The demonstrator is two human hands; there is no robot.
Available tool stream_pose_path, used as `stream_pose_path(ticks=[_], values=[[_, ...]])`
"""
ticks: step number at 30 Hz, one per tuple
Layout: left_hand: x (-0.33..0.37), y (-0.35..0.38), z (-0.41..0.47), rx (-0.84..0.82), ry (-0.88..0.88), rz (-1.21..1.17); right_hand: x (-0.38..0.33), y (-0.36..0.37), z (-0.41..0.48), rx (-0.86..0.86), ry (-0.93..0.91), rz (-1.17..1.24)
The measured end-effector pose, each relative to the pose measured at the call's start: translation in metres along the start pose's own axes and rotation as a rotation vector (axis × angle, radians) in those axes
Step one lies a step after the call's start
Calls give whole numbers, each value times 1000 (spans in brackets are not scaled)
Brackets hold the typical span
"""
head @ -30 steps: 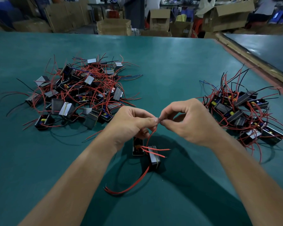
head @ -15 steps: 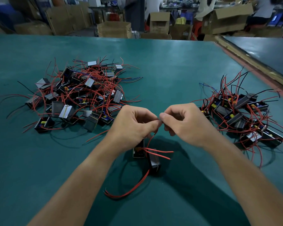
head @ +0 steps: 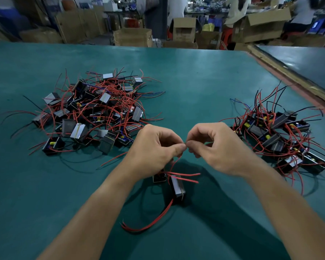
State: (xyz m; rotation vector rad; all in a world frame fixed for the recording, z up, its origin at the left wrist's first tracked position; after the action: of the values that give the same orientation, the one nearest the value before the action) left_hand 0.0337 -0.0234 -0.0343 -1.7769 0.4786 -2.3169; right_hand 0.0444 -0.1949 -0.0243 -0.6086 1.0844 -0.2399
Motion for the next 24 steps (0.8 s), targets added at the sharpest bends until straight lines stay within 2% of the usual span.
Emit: stream_pose_path(ticks=[9, 11, 14, 17, 24], values=[[7, -5, -1, -111, -405, -408, -2, 9, -1, 110, -199, -149], [7, -6, 0, -84, -417, -430, -1, 10, -1, 112, -137, -92], [7, -5, 0, -64, -381, -422, 5, 8, 3, 135, 55, 53], [7, -4, 1, -58, -345, -401, 15, 10, 6, 85, 187, -33], [7, -8, 2, 25, -327, -407, 18, 28, 0, -149, 235, -128]])
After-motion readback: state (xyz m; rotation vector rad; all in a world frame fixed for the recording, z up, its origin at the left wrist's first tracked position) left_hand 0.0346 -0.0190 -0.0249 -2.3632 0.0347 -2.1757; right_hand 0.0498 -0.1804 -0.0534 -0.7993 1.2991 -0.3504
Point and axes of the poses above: each hand's wrist, its own z-axis towards the middle knuckle, its own y-axis out of the palm, x = y × z, the point moved 2 cm from there along z, towards the middle knuckle, and after that the axes turned 5 degrees about x, right-handed, at the moved point
